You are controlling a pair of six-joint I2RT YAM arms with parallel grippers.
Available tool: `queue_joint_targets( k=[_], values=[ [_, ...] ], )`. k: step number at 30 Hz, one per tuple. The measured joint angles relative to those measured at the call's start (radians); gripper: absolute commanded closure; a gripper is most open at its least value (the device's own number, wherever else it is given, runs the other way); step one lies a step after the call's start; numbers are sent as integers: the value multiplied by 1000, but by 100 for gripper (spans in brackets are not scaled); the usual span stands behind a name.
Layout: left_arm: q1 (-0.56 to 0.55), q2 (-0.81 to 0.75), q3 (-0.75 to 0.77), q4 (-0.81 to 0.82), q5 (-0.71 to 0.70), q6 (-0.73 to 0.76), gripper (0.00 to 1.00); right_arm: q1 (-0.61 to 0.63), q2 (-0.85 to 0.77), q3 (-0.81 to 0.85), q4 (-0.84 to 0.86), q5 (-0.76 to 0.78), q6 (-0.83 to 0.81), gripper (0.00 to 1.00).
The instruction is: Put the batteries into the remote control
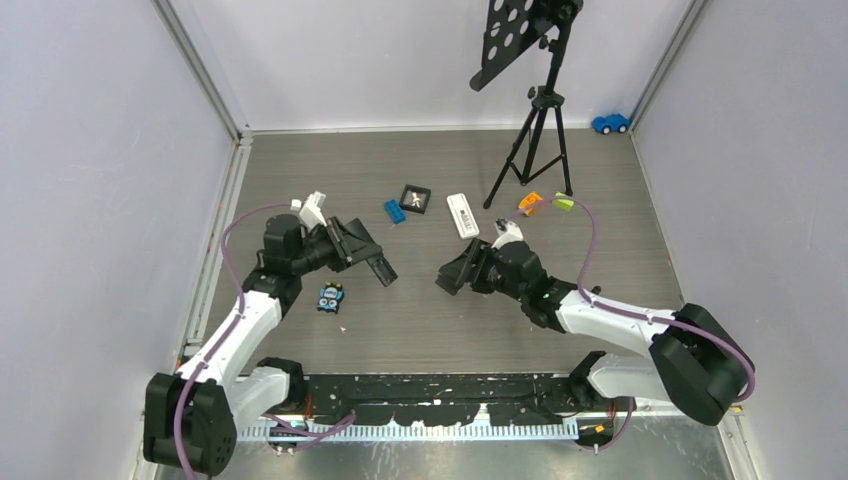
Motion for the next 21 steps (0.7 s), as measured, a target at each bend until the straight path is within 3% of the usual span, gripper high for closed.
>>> queue_joint_targets(
  k=[9, 15, 21],
  values=[
    [-30, 33, 34, 48, 148, 16, 100, 52, -6, 87, 173, -413, -142, 29],
    [-86, 75, 34, 139, 243, -6, 100, 123, 63, 163, 270, -566, -163, 29],
    [-118, 101, 32, 199, 294, -27, 100, 156, 119, 198, 321, -614, -165, 32]
  ],
)
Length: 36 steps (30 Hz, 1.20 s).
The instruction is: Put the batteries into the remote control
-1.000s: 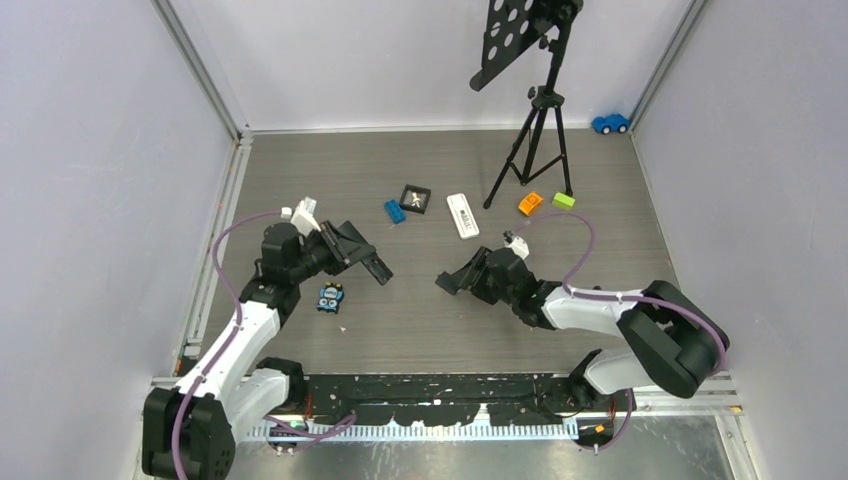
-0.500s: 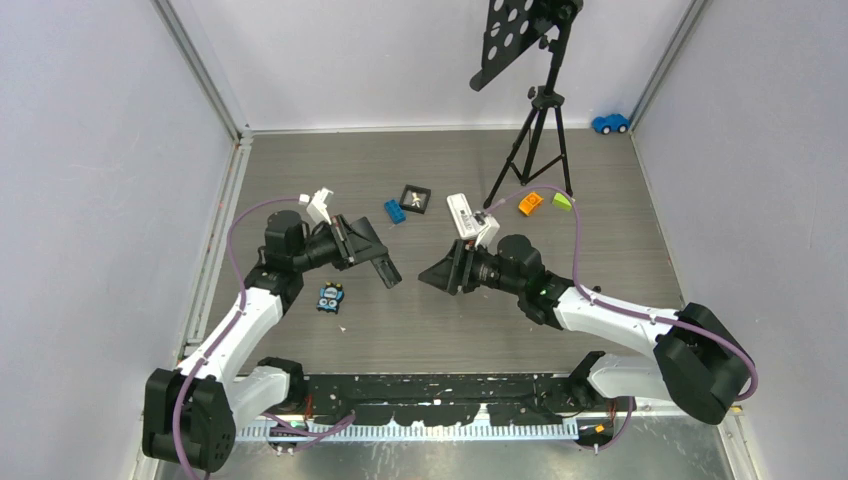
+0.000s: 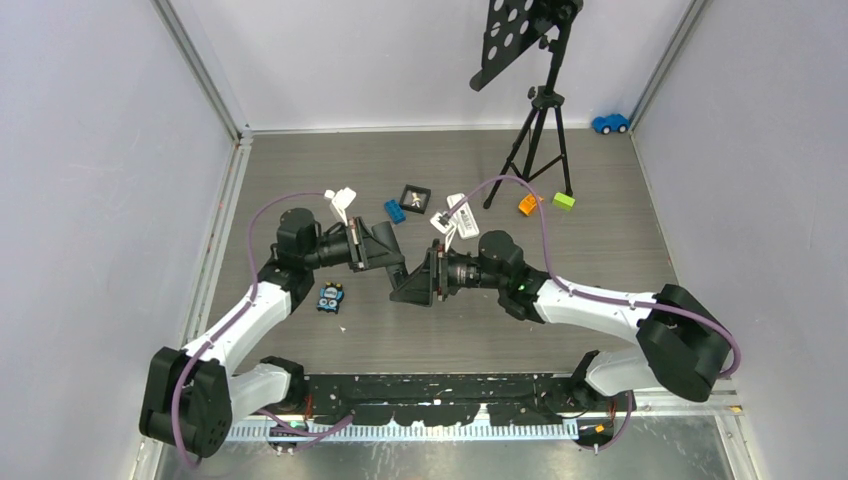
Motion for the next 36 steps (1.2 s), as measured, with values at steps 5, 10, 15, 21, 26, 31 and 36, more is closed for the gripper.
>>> queue_joint_targets(
  k=[5, 10, 15, 21, 26, 31, 36],
  values=[
    [0, -1, 0, 34, 7, -2, 100, -2, -3, 0, 14, -3, 2, 33],
    [-8, -16, 0, 34, 4, -5, 100, 0, -51, -46, 56, 35, 2, 32],
    [-18, -55, 0, 2, -46, 17, 100, 6, -171, -148, 88, 180, -14, 26],
    [-18, -56, 0, 10, -40, 13, 100, 5, -206, -168, 75, 286, -32, 25],
    [-37, -55, -2, 100, 11, -32, 100, 4, -123, -133, 84, 203, -21, 28],
    [-64, -56, -2, 134, 42, -44, 100, 4, -11, -92, 186, 87, 42, 63],
    [-66, -59, -2, 199, 76, -90, 75, 4, 28, -84, 270, 46, 115, 90]
  ],
)
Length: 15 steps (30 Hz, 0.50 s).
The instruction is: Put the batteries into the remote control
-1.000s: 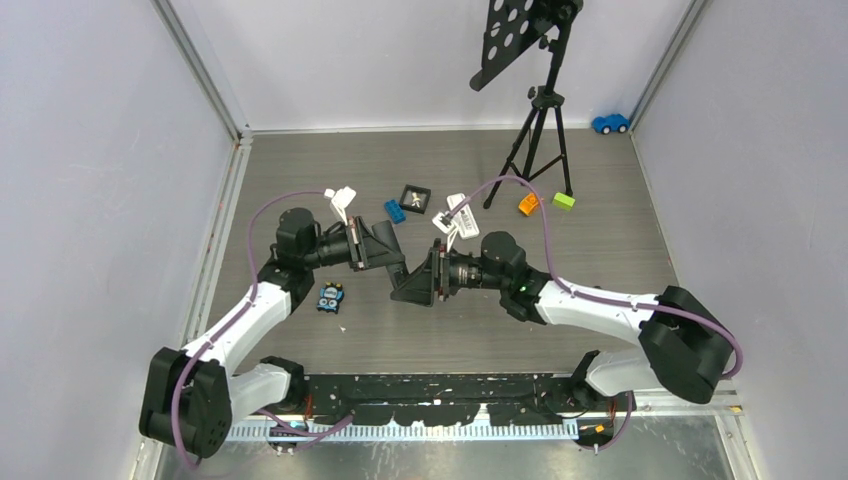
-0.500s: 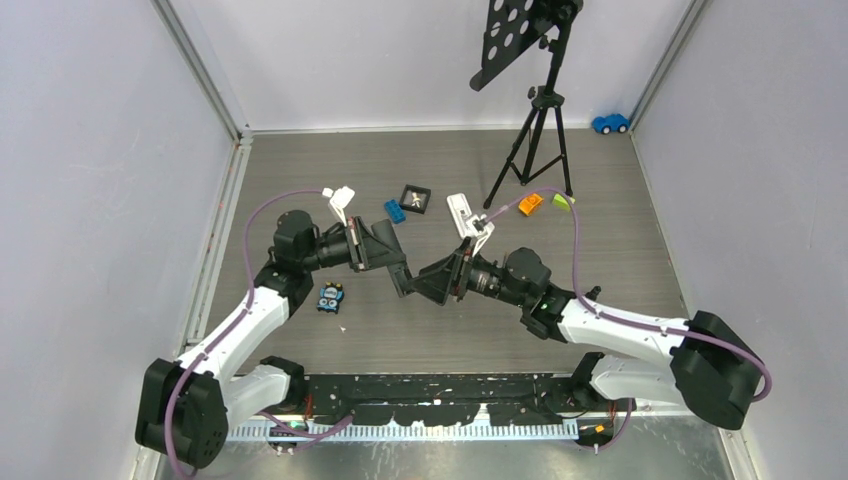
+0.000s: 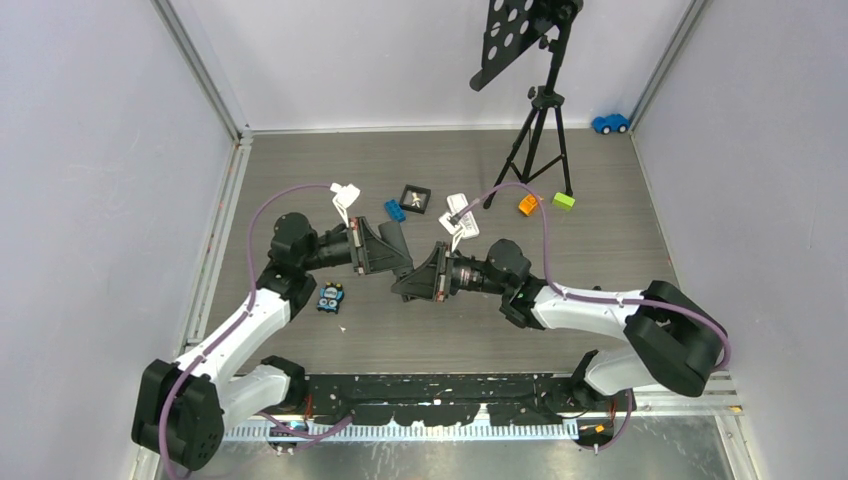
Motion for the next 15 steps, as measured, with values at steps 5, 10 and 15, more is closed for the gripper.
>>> queue_joint_targets(
  k=[5, 10, 15],
  values=[
    [0, -35, 0, 43, -2, -44, 51, -1, 11, 0, 66, -16, 54, 92],
    [0, -77, -19, 89, -71, -100, 54, -15, 58, 1, 153, -40, 113, 92],
    [0, -75, -34, 120, -114, -132, 65, -22, 85, 1, 214, -61, 163, 93]
  ],
)
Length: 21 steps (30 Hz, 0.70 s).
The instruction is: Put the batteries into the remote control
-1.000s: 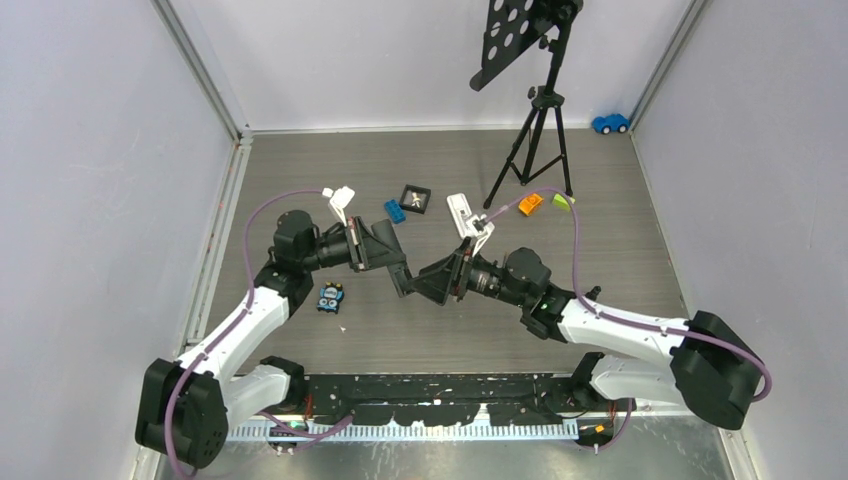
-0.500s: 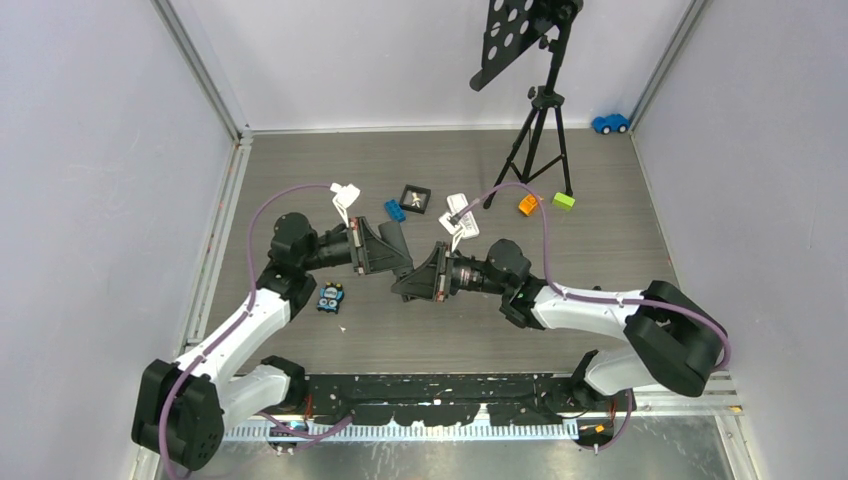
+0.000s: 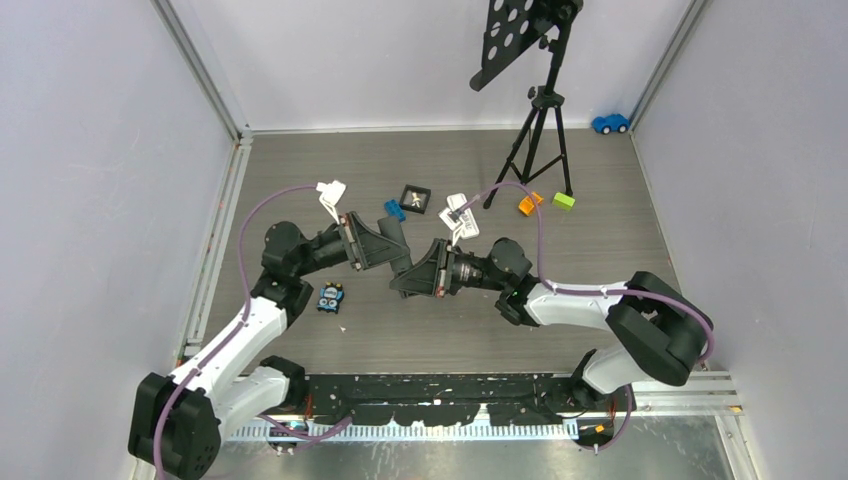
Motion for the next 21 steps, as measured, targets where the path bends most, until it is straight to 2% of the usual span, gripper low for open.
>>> queue_joint_targets(
  k=[2, 4, 5, 8, 10, 12, 15, 19, 21],
  values=[
    [0, 4, 0, 10, -13, -5, 75, -1, 0, 0, 6, -7, 13, 94],
    [0, 11, -3, 18, -21, -13, 96, -5, 0, 1, 11, -16, 17, 94],
    [0, 16, -4, 23, -24, -18, 100, -6, 0, 3, 13, -23, 19, 88],
    [0, 26, -7, 35, -32, -13, 100, -23, -2, 6, -1, -34, 29, 49],
    [0, 27, -8, 31, -48, -10, 100, -38, -11, 3, -14, -40, 29, 34],
    [-1, 22, -7, 1, -79, 17, 100, -78, -40, -18, -33, -34, 23, 31],
    [-1, -6, -2, -146, -181, 98, 100, -163, -136, -58, -139, 11, -10, 30],
    [-1, -62, 19, -415, -388, 222, 100, -212, -309, -47, -449, 184, -132, 34],
    [0, -80, 25, -499, -446, 264, 100, -211, -368, -8, -657, 341, -196, 39]
  ],
)
